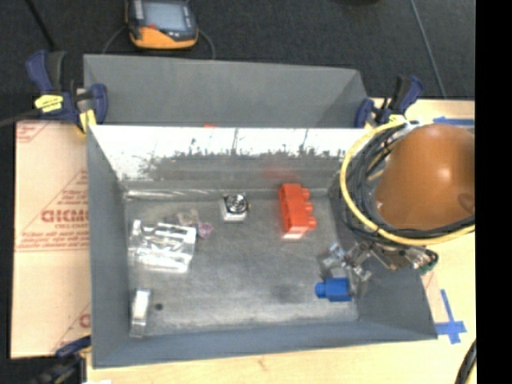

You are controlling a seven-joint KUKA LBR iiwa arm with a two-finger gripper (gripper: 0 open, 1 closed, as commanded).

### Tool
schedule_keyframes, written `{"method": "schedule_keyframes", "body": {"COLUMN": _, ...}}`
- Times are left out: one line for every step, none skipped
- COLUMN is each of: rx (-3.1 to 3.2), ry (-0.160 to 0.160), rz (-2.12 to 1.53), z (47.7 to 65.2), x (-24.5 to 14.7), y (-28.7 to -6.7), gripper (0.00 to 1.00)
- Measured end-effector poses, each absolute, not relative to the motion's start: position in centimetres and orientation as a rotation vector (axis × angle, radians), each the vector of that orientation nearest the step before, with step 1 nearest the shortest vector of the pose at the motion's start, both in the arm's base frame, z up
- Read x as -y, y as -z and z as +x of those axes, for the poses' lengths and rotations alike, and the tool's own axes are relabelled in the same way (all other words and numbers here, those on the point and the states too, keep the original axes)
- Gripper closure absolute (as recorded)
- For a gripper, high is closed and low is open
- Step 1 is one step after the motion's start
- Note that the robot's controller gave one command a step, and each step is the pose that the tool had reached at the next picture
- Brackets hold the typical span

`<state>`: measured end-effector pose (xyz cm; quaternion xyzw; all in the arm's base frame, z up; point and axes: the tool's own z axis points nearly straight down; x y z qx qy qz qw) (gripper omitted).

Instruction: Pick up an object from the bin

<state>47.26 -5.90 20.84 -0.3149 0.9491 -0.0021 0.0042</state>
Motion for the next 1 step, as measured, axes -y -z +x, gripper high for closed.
{"method": "schedule_keyframes", "body": {"rx": -2.759, "ry": 0.005, "rz": -1.493, "z": 48.73, "x": 8.15, "y": -21.73, "gripper": 1.0}}
